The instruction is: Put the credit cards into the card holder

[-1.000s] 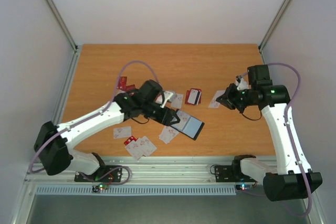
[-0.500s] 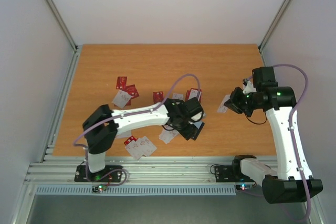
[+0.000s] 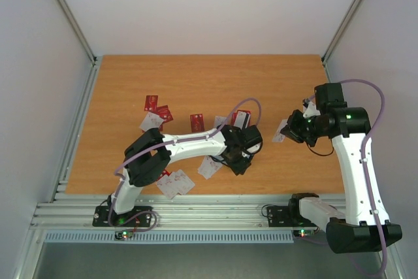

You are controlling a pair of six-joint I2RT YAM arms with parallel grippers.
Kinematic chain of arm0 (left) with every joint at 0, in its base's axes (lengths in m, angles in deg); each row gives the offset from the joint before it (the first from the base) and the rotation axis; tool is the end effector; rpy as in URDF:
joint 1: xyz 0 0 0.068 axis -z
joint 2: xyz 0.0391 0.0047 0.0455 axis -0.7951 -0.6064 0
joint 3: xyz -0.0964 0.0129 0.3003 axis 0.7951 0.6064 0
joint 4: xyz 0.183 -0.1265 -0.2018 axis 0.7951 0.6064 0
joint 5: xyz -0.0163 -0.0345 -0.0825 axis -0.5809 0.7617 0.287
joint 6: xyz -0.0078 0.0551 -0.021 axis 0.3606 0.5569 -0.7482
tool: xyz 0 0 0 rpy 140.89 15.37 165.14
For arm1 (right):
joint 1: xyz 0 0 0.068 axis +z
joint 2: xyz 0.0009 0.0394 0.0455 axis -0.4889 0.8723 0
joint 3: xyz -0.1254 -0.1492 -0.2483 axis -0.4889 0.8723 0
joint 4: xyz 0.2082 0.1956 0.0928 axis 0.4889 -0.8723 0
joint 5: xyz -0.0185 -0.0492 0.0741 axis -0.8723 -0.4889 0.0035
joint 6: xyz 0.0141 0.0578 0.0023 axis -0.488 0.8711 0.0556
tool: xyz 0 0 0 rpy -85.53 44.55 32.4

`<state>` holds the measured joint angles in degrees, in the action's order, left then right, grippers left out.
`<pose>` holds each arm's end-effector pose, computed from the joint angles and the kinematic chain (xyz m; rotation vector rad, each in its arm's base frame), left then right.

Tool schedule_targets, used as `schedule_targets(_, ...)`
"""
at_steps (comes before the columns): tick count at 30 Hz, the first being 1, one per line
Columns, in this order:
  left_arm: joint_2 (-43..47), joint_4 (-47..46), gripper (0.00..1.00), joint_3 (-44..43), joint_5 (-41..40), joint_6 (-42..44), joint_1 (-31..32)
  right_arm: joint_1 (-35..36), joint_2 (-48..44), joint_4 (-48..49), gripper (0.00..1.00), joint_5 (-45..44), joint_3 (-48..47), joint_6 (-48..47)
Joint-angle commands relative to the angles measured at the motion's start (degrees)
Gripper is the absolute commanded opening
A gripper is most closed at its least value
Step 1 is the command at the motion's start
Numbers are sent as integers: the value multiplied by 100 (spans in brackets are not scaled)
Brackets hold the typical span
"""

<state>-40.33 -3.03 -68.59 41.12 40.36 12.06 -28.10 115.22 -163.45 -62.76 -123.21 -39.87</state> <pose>0.2005 -0.4290 0.1956 1.3902 2.6023 -0.2774 0.1812 0.0215 0.4110 -0.0436 2.6812 0.5990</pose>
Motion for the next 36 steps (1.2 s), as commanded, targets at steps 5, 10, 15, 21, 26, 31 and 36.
schedule_targets(5, -496, 14, 61, -398, -170, 258, 40, -33, 153, -168, 1, 34, -342, -198)
schedule_targets(10, -664, 5, 56, -452, -230, 267, 30, -38, 217, -195, 1, 71, -386, -249)
schedule_targets(15, -693, -131, 46, -333, -376, 268, 14, -38, 262, -204, 1, 115, -400, -303)
schedule_targets(21, -731, -217, 35, -308, -266, 258, -30, -38, 340, -213, 1, 157, -423, -359)
schedule_targets(26, -796, -254, 51, -290, -264, 260, -31, -37, 409, -262, 1, 132, -507, -361)
schedule_targets(31, -752, -428, 61, -72, -212, 240, 10, -38, 417, -326, 1, 73, -549, -600)
schedule_targets(36, -827, -426, 50, -57, -723, 281, 39, -38, 430, -373, 1, 66, -574, -650)
